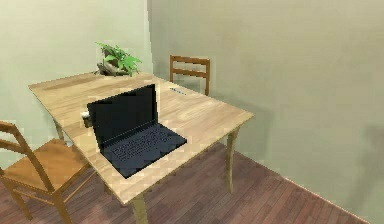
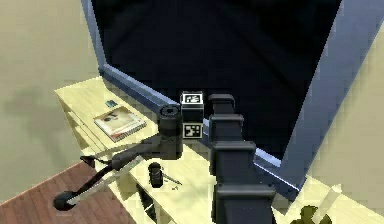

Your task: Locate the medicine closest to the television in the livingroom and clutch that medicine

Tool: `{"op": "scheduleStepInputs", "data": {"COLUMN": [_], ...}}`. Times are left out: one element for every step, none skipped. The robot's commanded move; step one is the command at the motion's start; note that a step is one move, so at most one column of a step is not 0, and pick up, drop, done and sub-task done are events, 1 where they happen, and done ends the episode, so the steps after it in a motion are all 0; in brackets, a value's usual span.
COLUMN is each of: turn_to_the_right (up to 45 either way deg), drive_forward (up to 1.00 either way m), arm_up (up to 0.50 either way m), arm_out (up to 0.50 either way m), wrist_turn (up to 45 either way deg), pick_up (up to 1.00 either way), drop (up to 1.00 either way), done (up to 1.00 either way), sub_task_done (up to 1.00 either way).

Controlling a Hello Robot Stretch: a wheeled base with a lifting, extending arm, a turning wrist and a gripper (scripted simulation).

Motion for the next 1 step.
{"op": "scheduleStepInputs", "data": {"turn_to_the_right": [0.0], "drive_forward": [0.0], "arm_up": [0.0], "arm_out": [0.0], "wrist_turn": [45.0], "pick_up": [0.0], "drop": [0.0], "done": [0.0], "sub_task_done": [0.0]}}
